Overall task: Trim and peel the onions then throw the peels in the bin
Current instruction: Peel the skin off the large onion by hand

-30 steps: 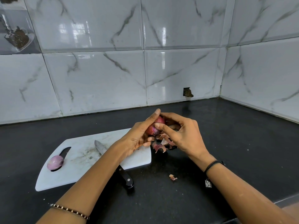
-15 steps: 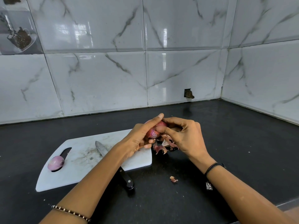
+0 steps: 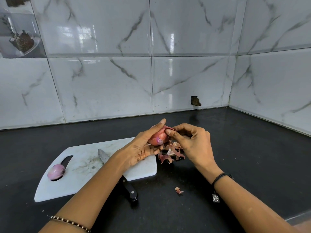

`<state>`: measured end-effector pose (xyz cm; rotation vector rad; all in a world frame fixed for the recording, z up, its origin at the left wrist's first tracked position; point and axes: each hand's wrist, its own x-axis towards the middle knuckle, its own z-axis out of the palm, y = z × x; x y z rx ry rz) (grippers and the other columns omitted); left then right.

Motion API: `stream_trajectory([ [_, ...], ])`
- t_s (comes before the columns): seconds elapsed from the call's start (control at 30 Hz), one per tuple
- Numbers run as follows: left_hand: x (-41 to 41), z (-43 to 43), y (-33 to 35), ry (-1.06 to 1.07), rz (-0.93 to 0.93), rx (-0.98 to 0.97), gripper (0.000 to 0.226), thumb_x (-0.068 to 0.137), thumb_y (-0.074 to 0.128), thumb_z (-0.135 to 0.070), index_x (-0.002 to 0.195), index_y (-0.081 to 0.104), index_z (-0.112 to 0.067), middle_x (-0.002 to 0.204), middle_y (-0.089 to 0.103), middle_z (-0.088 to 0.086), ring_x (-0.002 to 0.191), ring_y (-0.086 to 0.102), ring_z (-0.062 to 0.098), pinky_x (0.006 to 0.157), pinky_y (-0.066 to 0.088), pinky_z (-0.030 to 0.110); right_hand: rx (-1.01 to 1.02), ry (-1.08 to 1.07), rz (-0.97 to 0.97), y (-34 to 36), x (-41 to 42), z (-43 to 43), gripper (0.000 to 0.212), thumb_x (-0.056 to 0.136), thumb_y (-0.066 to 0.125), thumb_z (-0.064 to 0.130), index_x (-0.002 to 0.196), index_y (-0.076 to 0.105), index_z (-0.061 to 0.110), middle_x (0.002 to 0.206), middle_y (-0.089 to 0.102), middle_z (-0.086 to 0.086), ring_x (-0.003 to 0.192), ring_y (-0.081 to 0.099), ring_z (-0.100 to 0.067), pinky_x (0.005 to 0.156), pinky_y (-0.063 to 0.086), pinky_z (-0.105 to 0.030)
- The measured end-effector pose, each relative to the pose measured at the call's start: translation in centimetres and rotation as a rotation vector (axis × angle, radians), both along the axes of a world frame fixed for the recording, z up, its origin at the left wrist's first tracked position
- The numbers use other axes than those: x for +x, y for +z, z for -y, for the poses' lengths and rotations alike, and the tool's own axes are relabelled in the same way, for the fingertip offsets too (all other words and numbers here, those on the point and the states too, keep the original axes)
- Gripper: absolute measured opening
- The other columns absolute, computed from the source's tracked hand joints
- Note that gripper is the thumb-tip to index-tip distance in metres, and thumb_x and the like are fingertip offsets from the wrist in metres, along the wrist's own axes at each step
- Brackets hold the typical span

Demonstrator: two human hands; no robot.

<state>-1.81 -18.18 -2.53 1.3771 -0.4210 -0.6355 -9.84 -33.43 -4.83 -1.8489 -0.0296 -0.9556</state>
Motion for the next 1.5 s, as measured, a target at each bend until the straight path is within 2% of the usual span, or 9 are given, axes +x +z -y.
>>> stream_trajectory([
  [0.27,0.34,-0.12,0.01,0.002,-0.083,-0.056,0.069,0.068,0.075,-0.054,0.114,0.071,-0.003,0.105,0.076,0.022,0.09,0.076,0.028,0.068,0.063,0.031,0.011,-0.044,-0.01,0.08,0.07,-0.02,0.017,0.088,0.079,0.029,0.091,0.077,0.013,0.077,0.077,0.006,0.074,0.075,-0.005,0.072,0.06,-0.021],
  [0.37,0.36,-0.04,0.02,-0.001,-0.088,-0.053,0.074,0.067,0.076,-0.055,0.119,0.069,-0.002,0.105,0.075,0.023,0.085,0.075,0.027,0.065,0.063,0.03,0.024,-0.057,-0.029,0.06,0.11,-0.05,0.018,0.089,0.078,0.031,0.091,0.077,0.014,0.078,0.077,0.005,0.074,0.075,-0.005,0.073,0.062,-0.024],
  [0.63,-0.33,-0.24,0.24,-0.06,-0.111,-0.096,0.054,0.078,0.077,-0.035,0.119,0.069,-0.001,0.101,0.075,0.018,0.072,0.071,0.02,0.065,0.062,0.026,0.073,-0.071,-0.061,0.09,0.01,0.04,0.019,0.089,0.077,0.033,0.089,0.076,0.014,0.075,0.077,0.002,0.074,0.076,-0.009,0.076,0.063,-0.033],
  [0.73,-0.43,-0.23,0.36,-0.066,-0.112,-0.09,0.053,0.073,0.081,-0.03,0.116,0.069,-0.002,0.106,0.075,0.02,0.082,0.072,0.023,0.066,0.062,0.027,0.077,-0.089,-0.052,0.09,0.02,0.14,0.018,0.09,0.077,0.033,0.089,0.075,0.015,0.077,0.077,0.002,0.074,0.076,-0.008,0.075,0.063,-0.032],
  [0.87,-0.16,-0.11,0.28,-0.019,-0.187,-0.139,0.05,0.073,0.082,-0.021,0.119,0.068,-0.006,0.113,0.073,0.024,0.099,0.074,0.035,0.08,0.064,0.041,0.113,-0.117,-0.032,0.23,-0.09,0.35,0.018,0.092,0.076,0.029,0.09,0.074,0.012,0.076,0.077,0.002,0.074,0.075,-0.004,0.071,0.06,-0.019],
  [1.23,-0.33,-0.05,0.38,0.013,-0.244,-0.166,0.052,0.069,0.083,-0.013,0.117,0.064,-0.004,0.125,0.062,0.026,0.1,0.074,0.037,0.086,0.062,0.045,0.171,-0.281,0.075,0.42,-0.21,0.75,0.015,0.094,0.073,0.029,0.088,0.072,0.015,0.075,0.075,0.004,0.073,0.073,-0.005,0.07,0.056,-0.014],
  [1.3,-0.14,-0.09,0.27,0.014,-0.197,-0.138,0.052,0.069,0.082,-0.017,0.117,0.066,-0.006,0.121,0.065,0.024,0.095,0.075,0.034,0.081,0.064,0.041,0.161,-0.319,0.086,0.4,-0.17,0.86,0.014,0.095,0.072,0.029,0.09,0.071,0.016,0.077,0.074,0.006,0.074,0.072,-0.005,0.07,0.057,-0.015],
  [1.4,-0.04,-0.11,0.25,0.031,-0.141,-0.094,0.051,0.069,0.079,-0.024,0.115,0.065,-0.007,0.097,0.074,0.02,0.074,0.073,0.03,0.064,0.061,0.033,0.114,-0.35,0.094,0.45,-0.19,0.75,0.013,0.096,0.071,0.027,0.091,0.07,0.015,0.078,0.072,0.008,0.073,0.069,-0.002,0.067,0.053,-0.011],
  [1.5,0.09,0.02,0.23,0.04,-0.129,-0.056,0.044,0.076,0.074,-0.03,0.112,0.064,-0.006,0.083,0.073,0.017,0.063,0.067,0.025,0.06,0.057,0.029,0.073,-0.372,0.086,0.45,-0.21,0.76,0.011,0.096,0.07,0.027,0.091,0.069,0.017,0.079,0.07,0.009,0.075,0.067,0.001,0.066,0.051,-0.009],
])
